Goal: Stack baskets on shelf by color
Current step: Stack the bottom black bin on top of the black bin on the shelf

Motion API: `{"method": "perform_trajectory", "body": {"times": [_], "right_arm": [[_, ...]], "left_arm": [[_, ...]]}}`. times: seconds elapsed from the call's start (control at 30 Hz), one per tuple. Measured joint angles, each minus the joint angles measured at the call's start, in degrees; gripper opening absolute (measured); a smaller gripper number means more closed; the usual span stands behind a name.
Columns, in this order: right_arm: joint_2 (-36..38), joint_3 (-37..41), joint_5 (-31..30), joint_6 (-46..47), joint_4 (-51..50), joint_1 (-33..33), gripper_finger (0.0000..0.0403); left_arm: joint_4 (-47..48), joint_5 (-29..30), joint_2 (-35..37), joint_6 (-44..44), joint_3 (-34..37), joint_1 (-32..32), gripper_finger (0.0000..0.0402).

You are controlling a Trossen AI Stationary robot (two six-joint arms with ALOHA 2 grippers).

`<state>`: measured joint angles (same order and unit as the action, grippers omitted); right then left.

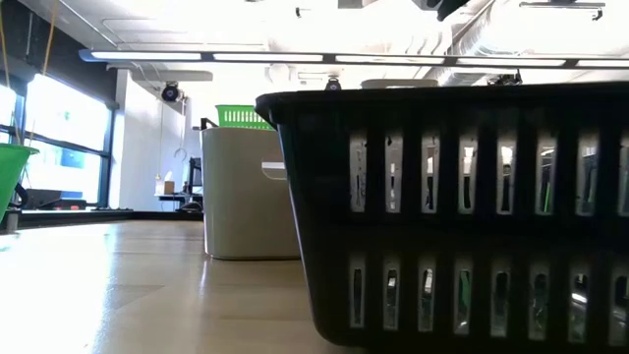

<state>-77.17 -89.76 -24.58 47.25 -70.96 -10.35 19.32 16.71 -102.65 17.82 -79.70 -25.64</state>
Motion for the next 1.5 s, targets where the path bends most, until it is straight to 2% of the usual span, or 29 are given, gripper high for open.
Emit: {"method": "perform_trajectory", "body": {"times": [0.43,0.87,1.13,1.27,1.5], "right_arm": [[-0.02,0.00,-1.77,-0.82,-0.02,0.00,0.0113],[-0.15,0.00,-1.91,1.96,0.02,-0.10,0.0113],[-3.15,0.02,-1.85,1.80,-0.12,-0.09,0.0113],[-4.96,0.02,-1.22,1.81,-0.83,-0.17,0.0113],[-6.12,0.02,1.05,1.80,-2.02,-0.20,0.0113]], "left_arm": [[-5.84,0.11,-5.63,2.58,-0.02,-3.43,0.0113],[-5.44,-0.22,-8.37,2.56,0.04,-4.19,0.0113],[-6.32,-1.18,-10.26,3.34,-0.02,-4.69,0.0113],[-4.04,1.45,-10.34,11.84,-0.02,-4.82,0.0113],[0.00,3.20,-10.21,37.23,-0.02,-4.63,0.0113]]}}
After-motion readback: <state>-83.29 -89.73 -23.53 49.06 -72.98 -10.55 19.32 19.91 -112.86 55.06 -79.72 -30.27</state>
